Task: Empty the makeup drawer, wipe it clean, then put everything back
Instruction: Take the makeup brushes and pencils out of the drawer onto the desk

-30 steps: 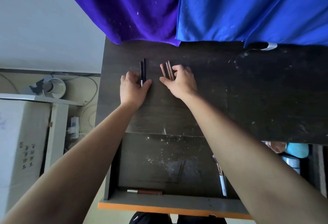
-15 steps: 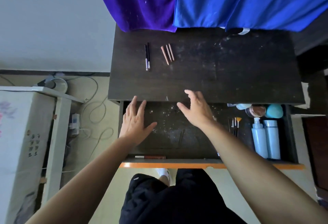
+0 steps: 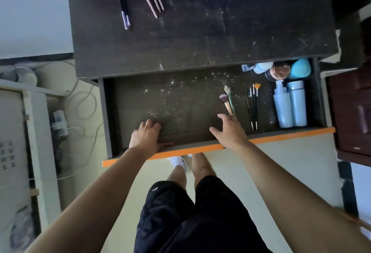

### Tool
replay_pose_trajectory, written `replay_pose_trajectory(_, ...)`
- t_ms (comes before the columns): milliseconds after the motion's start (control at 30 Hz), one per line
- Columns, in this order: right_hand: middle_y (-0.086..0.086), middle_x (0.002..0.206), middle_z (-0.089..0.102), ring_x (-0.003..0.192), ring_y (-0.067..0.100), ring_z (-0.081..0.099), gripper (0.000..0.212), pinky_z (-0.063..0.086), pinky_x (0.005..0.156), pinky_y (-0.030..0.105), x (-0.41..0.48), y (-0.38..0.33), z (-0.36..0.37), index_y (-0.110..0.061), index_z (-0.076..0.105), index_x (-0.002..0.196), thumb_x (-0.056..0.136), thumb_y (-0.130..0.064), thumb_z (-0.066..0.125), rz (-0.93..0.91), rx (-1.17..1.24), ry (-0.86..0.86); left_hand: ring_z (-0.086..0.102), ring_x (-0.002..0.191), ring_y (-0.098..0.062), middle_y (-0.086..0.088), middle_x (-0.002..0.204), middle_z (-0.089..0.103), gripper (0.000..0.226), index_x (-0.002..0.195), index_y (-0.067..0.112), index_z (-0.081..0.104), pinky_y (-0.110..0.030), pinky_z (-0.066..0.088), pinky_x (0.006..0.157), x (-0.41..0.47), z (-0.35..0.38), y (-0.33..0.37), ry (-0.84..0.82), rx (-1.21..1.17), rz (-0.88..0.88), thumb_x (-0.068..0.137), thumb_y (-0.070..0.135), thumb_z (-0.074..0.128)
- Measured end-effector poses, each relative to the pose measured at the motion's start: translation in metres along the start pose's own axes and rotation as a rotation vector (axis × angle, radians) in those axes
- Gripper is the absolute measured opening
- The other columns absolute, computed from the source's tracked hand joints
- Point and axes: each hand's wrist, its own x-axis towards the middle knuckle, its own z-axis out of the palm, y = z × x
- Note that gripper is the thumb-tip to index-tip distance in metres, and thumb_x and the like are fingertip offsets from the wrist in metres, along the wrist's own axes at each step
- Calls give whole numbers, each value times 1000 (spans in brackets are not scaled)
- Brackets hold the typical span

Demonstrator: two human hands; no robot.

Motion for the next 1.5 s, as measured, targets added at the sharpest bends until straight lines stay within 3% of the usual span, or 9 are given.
replay_pose_trajectory(100,4,142,41,130,26,45,58,44,103,43,3,11,6,-23,43,142,91,-42,62,36,23,-9,50,113,-26,-2,115,52,37,117,21,57,-43,53,81,7,8,4,32,1,39,84,36,64)
replay_pose_trajectory(200,5,137,43,125,26,49,56,47,100,44,6,18,7,-23,43,141,90,-38,64,60,47,36,53,107,-30,-6,109,58,22,108,17,63,-43,53,77,10,11,10,107,-149,-54,89,28,60)
replay_pose_trajectory(400,8,125,47,116,28,53,50,51,84,40,22,28,-1,-19,49,131,88,-34,69,92,21,256,55,105,-32,-6,112,60,23,109,19,66,-41,50,79,20,7,33,190,-296,-148,91,31,60)
replay_pose_trajectory(567,14,123,52,115,32,51,49,50,84,44,35,31,-2,-13,50,131,89,-32,69,102,3,380,56,105,-31,-6,111,60,24,112,19,64,-40,49,78,21,11,45,171,-304,-168,88,25,63)
replay_pose_trajectory(900,3,89,71,78,24,68,28,57,66,36,61,33,-7,-18,70,97,85,-44,72,152,96,113,61,91,-29,-5,102,63,18,104,16,65,-31,44,74,26,11,40,227,-516,-269,88,23,64)
replay_pose_trajectory(1067,-3,72,65,70,18,61,23,41,58,30,40,16,-22,-21,72,90,86,-43,71,-26,128,70,62,79,-19,3,86,64,8,88,19,63,-31,51,76,15,-12,47,334,-715,-229,84,22,70)
replay_pose_trajectory(1200,-10,75,71,70,9,66,21,51,61,26,22,-19,-49,-28,73,88,83,-48,73,-149,272,92,62,75,-13,4,86,66,8,88,20,65,-24,47,71,9,-58,46,453,-801,-207,82,21,71)
replay_pose_trajectory(1367,-12,79,70,70,-1,63,21,43,61,13,37,-83,-107,-23,73,92,83,-43,75,-242,412,174,62,72,-9,9,80,66,8,88,20,65,-24,46,71,30,-137,42,584,-920,-270,85,26,69)
replay_pose_trajectory(1500,-13,70,62,62,1,55,21,36,52,7,75,-131,-143,-24,66,78,83,-42,75,-252,415,172,63,78,-11,11,80,66,12,95,16,69,-23,43,75,63,-187,36,614,-975,-390,88,25,66)
